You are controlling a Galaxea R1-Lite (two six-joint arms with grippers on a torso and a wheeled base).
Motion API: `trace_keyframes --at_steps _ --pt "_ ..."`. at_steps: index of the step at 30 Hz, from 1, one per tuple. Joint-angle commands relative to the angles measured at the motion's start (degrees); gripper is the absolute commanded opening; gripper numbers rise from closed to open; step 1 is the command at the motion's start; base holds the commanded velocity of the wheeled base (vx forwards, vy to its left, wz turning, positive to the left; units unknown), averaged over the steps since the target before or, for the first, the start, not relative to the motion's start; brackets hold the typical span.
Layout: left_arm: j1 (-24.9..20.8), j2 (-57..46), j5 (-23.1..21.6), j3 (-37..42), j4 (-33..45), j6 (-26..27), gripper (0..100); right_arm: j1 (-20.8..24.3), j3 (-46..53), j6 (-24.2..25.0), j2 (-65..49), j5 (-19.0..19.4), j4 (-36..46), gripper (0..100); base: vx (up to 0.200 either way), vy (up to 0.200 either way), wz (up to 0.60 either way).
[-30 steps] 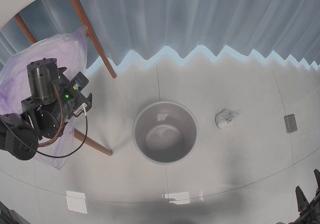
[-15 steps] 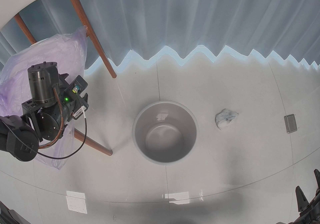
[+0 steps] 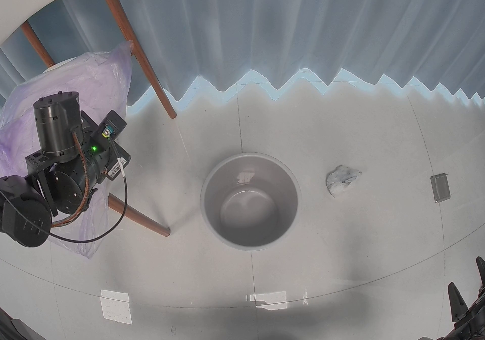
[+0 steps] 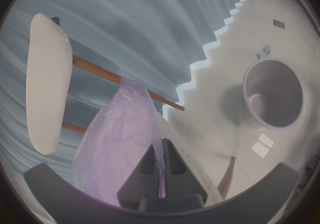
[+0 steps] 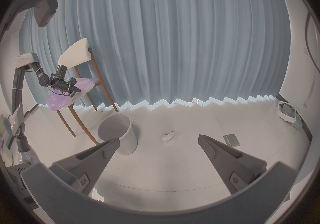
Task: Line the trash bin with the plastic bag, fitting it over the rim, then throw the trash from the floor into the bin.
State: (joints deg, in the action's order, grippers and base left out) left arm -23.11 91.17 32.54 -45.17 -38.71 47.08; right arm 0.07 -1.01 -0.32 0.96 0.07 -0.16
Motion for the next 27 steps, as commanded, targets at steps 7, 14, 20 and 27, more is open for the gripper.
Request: trace_keyframes --at_steps 7,14,20,27 --pt "-9.49 -3.02 -0.28 -2.03 4.69 -16.58 0 0.01 1.01 -0.03 -0.96 0.01 -0.02 100 0.0 0.0 0.0" --pt "-15.47 -9.79 -1.69 -4.32 19.54 -32.84 0 0.01 1.01 -0.03 -0.96 0.01 -0.02 100 0.0 0.0 0.0" --pt "-20.39 -14.53 -10.12 -4.76 23.24 -41.72 0 0.01 1.01 -0.03 -0.96 0.01 -0.02 100 0.0 0.0 0.0" --pt "-27.6 -21.48 -17.42 -4.49 29.21 -51.56 0 0.01 1.01 -0.03 -0.96 0.01 -0.02 100 0.0 0.0 0.0"
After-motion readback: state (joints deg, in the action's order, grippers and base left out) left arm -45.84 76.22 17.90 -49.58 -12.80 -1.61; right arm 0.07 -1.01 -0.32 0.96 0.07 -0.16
